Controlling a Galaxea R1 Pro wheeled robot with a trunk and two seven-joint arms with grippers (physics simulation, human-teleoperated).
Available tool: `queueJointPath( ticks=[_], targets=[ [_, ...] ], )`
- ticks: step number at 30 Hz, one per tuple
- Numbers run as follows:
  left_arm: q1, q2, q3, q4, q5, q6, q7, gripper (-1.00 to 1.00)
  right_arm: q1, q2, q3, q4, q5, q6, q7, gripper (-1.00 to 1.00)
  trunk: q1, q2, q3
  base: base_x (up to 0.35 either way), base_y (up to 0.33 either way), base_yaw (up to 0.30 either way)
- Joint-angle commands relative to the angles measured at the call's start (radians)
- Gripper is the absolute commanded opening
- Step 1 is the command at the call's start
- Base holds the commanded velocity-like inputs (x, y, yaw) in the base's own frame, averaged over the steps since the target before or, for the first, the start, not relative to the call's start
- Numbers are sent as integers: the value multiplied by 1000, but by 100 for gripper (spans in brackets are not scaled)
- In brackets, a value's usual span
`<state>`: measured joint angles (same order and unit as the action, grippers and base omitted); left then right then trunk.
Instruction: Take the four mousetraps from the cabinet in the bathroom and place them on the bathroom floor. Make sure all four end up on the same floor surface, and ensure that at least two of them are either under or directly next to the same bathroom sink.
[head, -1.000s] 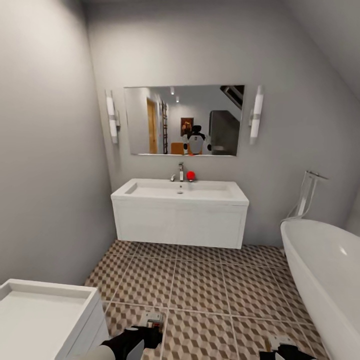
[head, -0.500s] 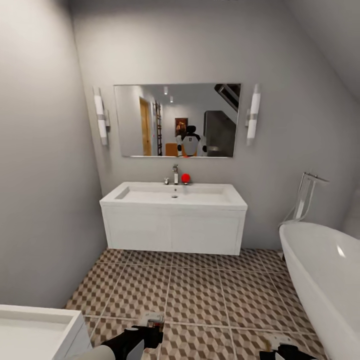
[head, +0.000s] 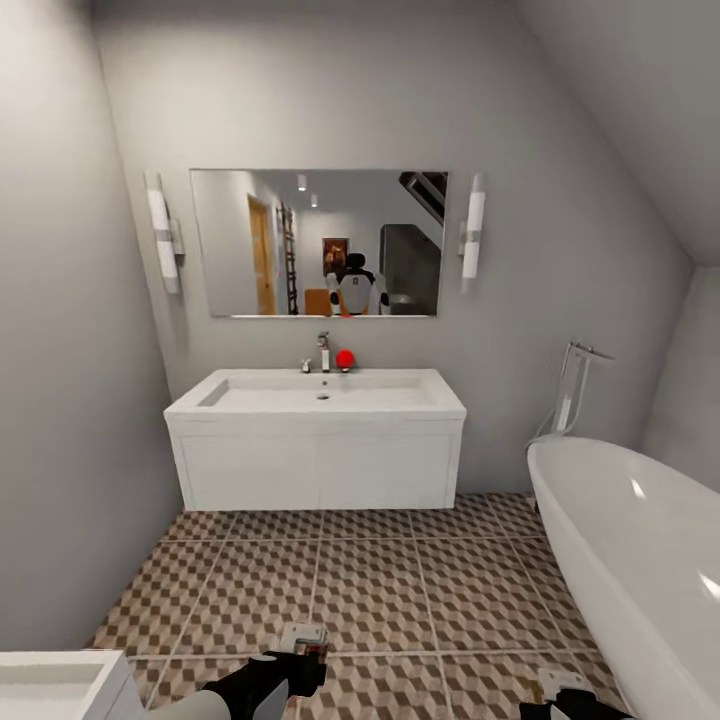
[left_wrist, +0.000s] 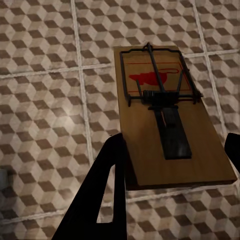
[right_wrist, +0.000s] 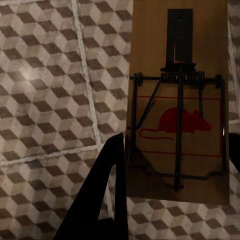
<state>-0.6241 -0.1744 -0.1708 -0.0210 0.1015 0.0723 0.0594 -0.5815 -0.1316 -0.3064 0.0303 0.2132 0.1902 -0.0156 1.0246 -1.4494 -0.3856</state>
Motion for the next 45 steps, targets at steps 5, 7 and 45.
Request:
queueJointPath(
  ticks=[5,7,45],
  targets=[
    [0,0,-9,-2,9,7,9,-100,-1,0,-8,2,9,2,-1,-100,0,-1,-1,292,0,-11],
    [0,0,-9,-2,9,8,9,-100,-1,0,-8,2,9,1,0,-100,0,-1,-1,320,0,-1],
    [0,0,-9,-2,10,6,8,-100,-1,-1,-8,2,11,-3,0,-100,0,-1,-1,322,0,0]
  ],
)
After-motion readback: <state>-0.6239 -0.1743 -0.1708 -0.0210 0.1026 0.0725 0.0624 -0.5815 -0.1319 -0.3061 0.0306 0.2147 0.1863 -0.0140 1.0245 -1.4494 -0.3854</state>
